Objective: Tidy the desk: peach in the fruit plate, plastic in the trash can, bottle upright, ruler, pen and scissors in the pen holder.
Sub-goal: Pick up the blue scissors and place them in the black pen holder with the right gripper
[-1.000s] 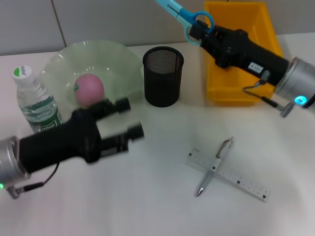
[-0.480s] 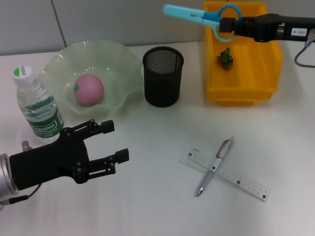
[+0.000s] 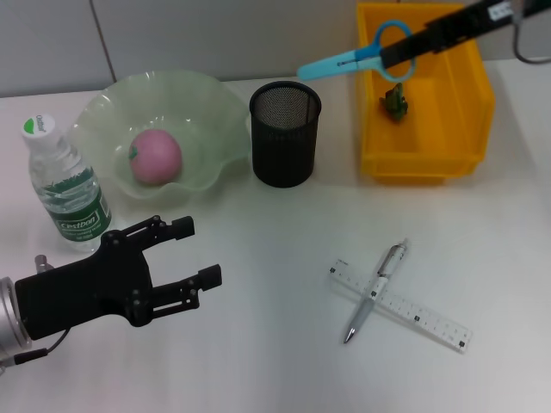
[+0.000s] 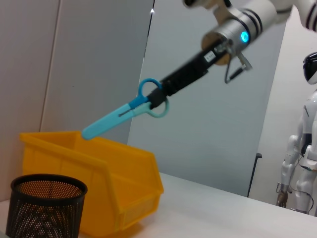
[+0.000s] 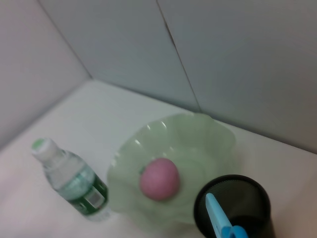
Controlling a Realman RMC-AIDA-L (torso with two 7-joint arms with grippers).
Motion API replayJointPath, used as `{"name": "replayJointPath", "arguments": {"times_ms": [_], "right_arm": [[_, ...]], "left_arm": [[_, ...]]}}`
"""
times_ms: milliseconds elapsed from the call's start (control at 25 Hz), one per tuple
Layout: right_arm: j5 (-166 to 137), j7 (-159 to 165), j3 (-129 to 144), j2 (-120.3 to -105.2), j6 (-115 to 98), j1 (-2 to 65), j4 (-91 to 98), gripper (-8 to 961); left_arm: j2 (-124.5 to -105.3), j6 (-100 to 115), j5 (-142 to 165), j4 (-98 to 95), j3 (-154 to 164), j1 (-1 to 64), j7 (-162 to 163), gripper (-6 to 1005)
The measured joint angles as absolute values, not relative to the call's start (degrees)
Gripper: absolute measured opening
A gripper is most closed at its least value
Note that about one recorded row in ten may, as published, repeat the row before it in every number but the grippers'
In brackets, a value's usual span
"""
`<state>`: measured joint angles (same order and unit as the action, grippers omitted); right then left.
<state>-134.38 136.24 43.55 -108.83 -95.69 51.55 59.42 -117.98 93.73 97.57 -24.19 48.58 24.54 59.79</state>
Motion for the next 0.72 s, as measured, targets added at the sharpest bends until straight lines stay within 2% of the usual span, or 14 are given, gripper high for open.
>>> {"name": "replayJointPath", "arguments": {"times_ms": [280,560,600,720], "right_arm": [[-143.0,139.3,49.7,-109.97,-92.4,58.3,58.4,118],[-151.9,142.2,55.7,-112.16,-86.0,63.8,53.0,122],[-154.1,142.3,55.8,-112.97,-84.7,65.3,50.7,122],[-155.8,142.3,55.8,-113.63,-83.2,66.7,48.3,124]], "left_arm": [[-118.0,93.7,97.6,-24.1,48.6,24.5,59.7,813],[-118.03,93.4,97.4,-24.3,48.6,24.4,59.7,814],[-118.03,93.4,97.4,-24.3,48.6,24.4,59.7,814],[-118.06,92.6,97.4,-24.0,48.6,24.4,59.6,814]]}}
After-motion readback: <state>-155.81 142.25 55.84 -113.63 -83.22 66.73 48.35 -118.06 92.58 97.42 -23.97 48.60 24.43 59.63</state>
